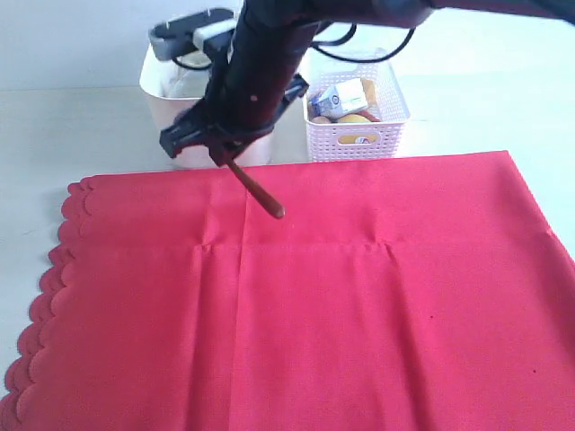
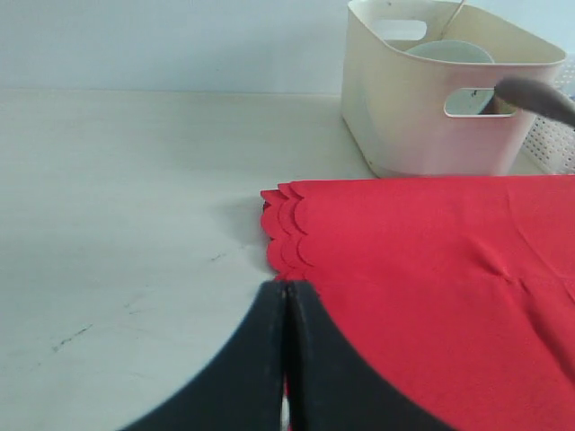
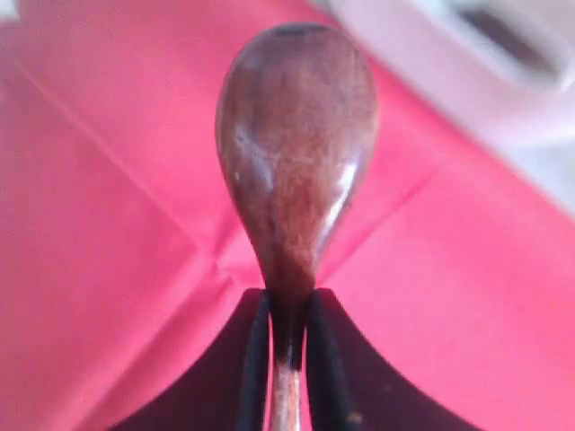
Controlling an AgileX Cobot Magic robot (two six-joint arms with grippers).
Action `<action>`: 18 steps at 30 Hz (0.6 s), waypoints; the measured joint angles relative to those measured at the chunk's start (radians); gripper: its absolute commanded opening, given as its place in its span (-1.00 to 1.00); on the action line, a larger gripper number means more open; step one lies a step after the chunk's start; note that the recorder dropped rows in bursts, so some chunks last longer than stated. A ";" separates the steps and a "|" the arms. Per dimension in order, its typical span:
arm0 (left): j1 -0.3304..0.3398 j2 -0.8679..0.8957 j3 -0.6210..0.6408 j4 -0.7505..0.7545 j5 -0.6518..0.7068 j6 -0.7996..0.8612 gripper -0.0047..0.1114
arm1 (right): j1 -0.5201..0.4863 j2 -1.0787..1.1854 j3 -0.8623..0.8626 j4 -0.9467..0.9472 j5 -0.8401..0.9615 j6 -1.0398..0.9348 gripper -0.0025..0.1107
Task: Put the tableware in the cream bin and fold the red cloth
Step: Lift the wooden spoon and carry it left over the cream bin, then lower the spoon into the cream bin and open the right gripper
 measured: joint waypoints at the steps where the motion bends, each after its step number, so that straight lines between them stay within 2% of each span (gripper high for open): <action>1: 0.000 0.000 0.000 0.000 0.000 0.000 -0.92 | 0.000 -0.011 -0.007 0.000 -0.010 -0.007 -0.96; 7: 0.000 0.000 0.000 0.000 0.000 0.000 -0.92 | 0.000 -0.065 -0.075 -0.018 -0.159 -0.043 -0.96; 18: 0.000 0.000 0.000 0.000 0.000 0.000 -0.92 | 0.000 -0.041 -0.102 -0.049 -0.634 -0.051 -0.96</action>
